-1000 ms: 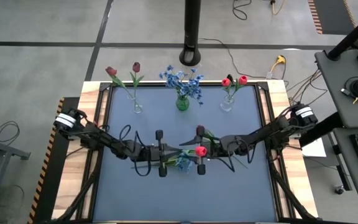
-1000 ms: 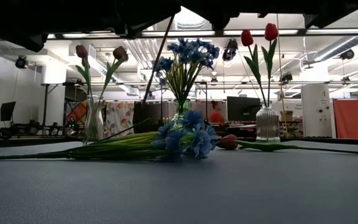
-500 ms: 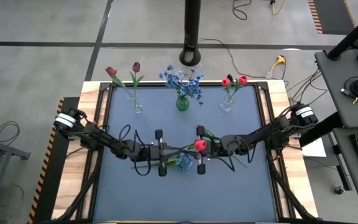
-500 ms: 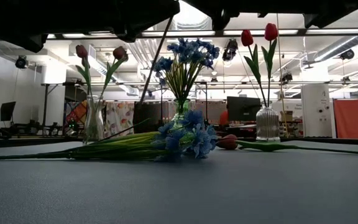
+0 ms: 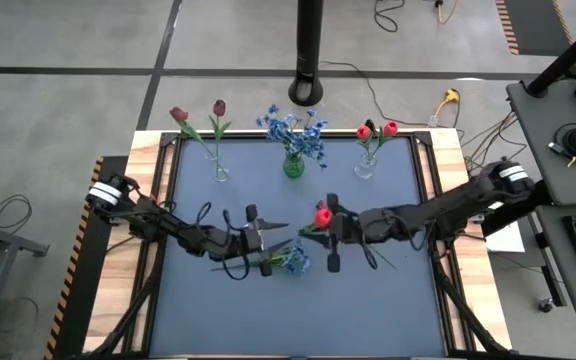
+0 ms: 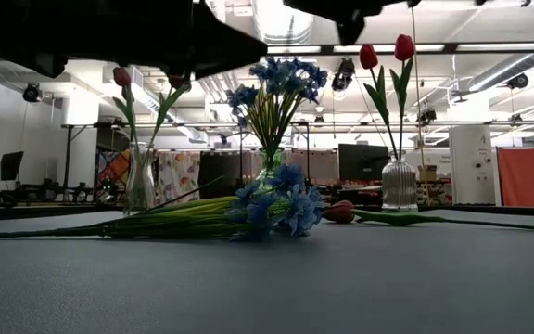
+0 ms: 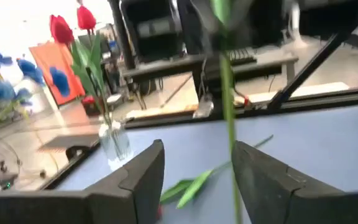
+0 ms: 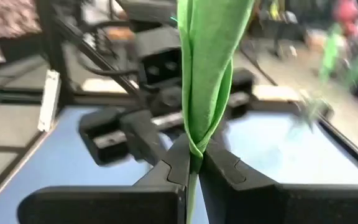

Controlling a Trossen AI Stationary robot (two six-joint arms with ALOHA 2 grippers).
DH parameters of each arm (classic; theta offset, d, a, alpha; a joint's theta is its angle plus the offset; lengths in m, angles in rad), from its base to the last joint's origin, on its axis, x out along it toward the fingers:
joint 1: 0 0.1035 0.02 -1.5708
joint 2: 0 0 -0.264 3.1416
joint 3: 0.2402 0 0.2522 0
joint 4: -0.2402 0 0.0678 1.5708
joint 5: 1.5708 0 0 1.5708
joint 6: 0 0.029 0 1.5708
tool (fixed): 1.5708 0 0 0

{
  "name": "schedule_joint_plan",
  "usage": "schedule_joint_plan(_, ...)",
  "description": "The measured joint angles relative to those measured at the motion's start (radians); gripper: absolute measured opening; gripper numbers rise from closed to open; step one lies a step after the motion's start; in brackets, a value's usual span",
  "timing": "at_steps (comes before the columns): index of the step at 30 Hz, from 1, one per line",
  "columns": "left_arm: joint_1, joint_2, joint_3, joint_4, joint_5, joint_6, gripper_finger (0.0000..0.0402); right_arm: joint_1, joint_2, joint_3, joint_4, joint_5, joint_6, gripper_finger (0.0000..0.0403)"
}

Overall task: Sort flowers into vase by color
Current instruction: Put the pink flower into the right transparent vase

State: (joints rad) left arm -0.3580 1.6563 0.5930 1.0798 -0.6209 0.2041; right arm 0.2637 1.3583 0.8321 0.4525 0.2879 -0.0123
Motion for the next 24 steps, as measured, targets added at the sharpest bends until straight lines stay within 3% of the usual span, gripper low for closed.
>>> schedule_joint_plan(5, -0.001, -0.003, 0.001, -0.101, 0.012, -0.113, 0.0178, -0.009, -0.121, 0.052, -0.343, 0.081, 0.078, 0.0018)
schedule_joint_plan(11, -0.014, -0.01, 0.001, -0.234, 0.201, -0.207, 0.0178, -0.009, -0.257, 0.1, -0.613, 0.139, 0.151, 0.0018)
schedule_joint_plan(14, -0.026, -0.036, 0.005, -0.311, 0.221, -0.261, 0.0178, -0.009, -0.327, 0.107, -0.71, 0.145, 0.183, 0.0018)
schedule_joint_plan(24, -0.045, -0.194, 0.114, -0.843, 0.22, -0.347, 0.0178, -0.068, -0.5, 0.102, -0.95, 0.337, 0.322, 0.0018)
